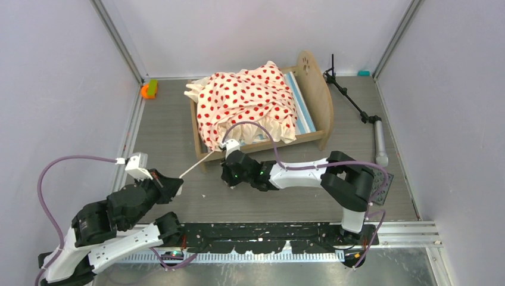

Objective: Set up the pet bed
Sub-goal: Tie the ropes to the bed frame.

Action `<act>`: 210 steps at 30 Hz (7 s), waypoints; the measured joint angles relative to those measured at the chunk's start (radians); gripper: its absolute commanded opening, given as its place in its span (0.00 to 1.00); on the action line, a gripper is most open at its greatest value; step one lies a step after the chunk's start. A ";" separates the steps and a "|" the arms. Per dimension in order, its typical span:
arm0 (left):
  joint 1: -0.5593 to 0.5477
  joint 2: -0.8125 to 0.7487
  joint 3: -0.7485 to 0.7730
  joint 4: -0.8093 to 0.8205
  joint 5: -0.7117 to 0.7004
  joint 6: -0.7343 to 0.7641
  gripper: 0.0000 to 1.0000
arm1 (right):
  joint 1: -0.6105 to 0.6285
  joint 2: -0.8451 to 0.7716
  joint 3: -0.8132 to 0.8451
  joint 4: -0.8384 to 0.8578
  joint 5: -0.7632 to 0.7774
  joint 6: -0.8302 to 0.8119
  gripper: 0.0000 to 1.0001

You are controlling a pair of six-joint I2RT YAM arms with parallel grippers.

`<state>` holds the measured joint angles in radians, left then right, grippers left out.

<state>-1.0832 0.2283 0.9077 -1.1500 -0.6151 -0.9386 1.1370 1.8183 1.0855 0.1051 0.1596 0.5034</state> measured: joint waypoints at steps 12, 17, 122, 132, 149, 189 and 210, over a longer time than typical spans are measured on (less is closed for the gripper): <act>0.000 0.027 -0.038 0.002 0.018 -0.003 0.00 | 0.081 0.055 -0.004 0.024 -0.090 -0.003 0.00; 0.001 0.020 -0.089 0.007 0.050 -0.025 0.00 | 0.088 0.055 -0.004 0.046 -0.110 0.004 0.00; 0.006 0.638 -0.486 0.745 -0.198 -0.561 0.56 | 0.039 -0.783 -0.343 -0.555 0.390 0.315 0.52; 0.261 0.515 -0.575 0.900 -0.053 -0.209 0.47 | 0.039 -0.802 -0.353 -0.555 0.389 0.323 0.52; 0.332 0.840 -0.562 1.124 0.097 0.002 0.42 | 0.039 -0.817 -0.396 -0.539 0.367 0.325 0.52; 0.366 0.626 -0.603 1.097 0.137 0.112 0.53 | 0.002 -0.345 -0.307 0.058 -0.397 -0.663 0.15; 0.366 0.015 -0.437 0.417 0.049 0.082 0.50 | 0.136 -0.046 -0.232 0.307 -0.048 -0.043 0.00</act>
<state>-0.7174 0.2436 0.4706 -0.7330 -0.5659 -0.8570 1.2732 1.7721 0.8539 0.4126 0.1116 0.4599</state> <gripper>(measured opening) 0.503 0.017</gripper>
